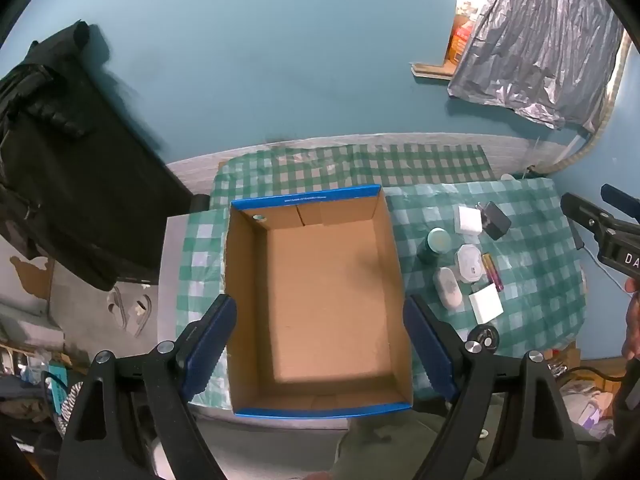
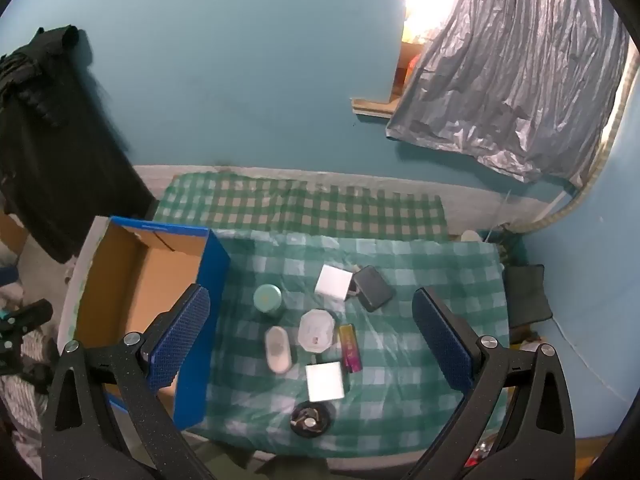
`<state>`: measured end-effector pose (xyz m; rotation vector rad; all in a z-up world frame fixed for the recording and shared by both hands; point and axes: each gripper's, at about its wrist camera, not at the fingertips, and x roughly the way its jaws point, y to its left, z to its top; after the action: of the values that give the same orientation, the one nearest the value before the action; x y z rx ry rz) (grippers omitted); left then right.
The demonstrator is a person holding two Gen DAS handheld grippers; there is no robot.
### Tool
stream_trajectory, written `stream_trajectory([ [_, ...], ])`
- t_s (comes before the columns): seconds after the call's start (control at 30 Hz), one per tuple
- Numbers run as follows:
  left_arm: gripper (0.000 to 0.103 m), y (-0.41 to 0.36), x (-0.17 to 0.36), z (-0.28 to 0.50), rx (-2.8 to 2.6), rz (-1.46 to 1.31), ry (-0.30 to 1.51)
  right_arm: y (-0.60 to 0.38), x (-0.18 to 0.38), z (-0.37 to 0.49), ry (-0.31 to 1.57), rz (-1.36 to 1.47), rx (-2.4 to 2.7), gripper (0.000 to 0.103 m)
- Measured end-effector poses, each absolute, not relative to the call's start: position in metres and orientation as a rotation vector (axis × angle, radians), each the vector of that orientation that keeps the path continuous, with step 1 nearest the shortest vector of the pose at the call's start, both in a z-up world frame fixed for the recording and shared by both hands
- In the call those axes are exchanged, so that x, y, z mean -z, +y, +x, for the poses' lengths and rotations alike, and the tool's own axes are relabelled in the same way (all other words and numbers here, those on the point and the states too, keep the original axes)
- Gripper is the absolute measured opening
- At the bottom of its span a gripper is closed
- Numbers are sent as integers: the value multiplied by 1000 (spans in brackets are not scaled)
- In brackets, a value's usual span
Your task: Organize rigid objects
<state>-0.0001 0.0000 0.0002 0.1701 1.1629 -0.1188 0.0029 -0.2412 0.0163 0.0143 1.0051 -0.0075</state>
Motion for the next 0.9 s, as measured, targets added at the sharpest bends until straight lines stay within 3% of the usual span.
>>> stream_trajectory([
  [0.9,86,2,1,1,109,162,1174,-240,-12,5,1041,12,-3,101],
])
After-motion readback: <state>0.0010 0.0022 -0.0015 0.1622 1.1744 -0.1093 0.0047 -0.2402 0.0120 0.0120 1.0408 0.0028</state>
